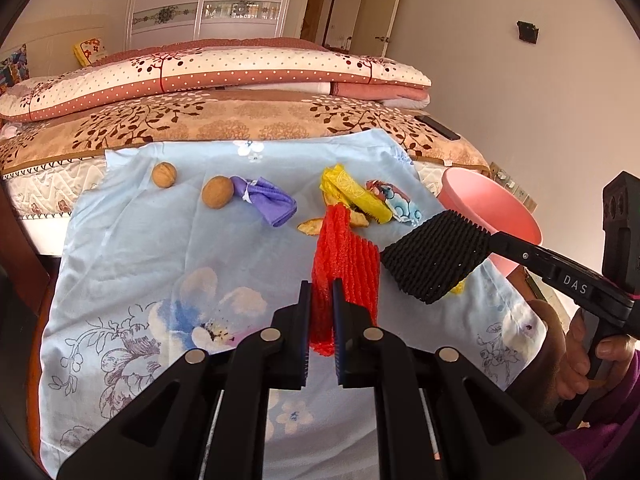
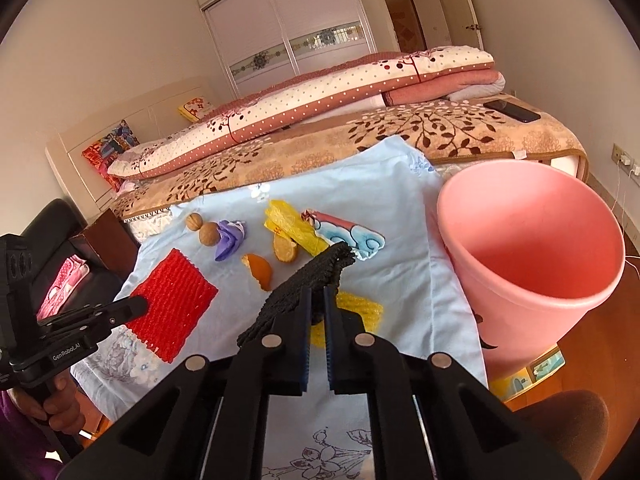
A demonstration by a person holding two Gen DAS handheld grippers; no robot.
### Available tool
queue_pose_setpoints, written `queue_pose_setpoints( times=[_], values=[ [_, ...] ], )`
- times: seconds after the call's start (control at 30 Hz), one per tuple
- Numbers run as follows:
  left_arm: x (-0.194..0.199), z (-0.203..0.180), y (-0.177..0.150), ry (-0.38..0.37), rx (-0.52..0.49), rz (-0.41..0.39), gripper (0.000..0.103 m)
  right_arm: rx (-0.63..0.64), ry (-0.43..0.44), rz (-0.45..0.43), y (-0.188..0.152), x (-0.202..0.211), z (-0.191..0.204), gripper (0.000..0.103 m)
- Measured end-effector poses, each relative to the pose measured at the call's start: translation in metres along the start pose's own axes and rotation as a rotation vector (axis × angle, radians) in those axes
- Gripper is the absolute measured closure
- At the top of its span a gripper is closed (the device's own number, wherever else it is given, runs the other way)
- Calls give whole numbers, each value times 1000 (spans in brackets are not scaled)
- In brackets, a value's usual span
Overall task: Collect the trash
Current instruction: 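Carry the red net in the left tool while the right tool carries the black sponge to the bucket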
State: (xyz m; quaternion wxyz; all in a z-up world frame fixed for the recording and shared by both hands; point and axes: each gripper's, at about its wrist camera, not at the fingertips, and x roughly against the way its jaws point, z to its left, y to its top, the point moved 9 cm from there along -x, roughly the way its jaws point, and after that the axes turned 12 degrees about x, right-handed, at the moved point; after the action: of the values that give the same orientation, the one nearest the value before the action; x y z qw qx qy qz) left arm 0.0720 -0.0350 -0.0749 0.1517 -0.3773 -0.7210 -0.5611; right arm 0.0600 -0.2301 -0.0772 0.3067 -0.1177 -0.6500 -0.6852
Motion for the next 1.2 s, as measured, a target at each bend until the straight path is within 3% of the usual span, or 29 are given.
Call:
queue_pose_setpoints(
  times=[0.2, 0.47, 0.83, 1.2],
  values=[
    [2, -21, 17, -28, -3, -40, 94, 3, -28, -58, 21, 19, -8, 98],
    [-2, -59, 39, -73, -21, -87, 94, -8, -138, -127, 43, 42, -39, 98],
    [-28, -111, 60, -150, -26, -110, 94, -60, -284, -148, 44, 63, -96, 97],
    [-59, -166, 64, -214, -65, -93, 94, -84, -386, -158, 34, 75, -128, 97]
  ],
)
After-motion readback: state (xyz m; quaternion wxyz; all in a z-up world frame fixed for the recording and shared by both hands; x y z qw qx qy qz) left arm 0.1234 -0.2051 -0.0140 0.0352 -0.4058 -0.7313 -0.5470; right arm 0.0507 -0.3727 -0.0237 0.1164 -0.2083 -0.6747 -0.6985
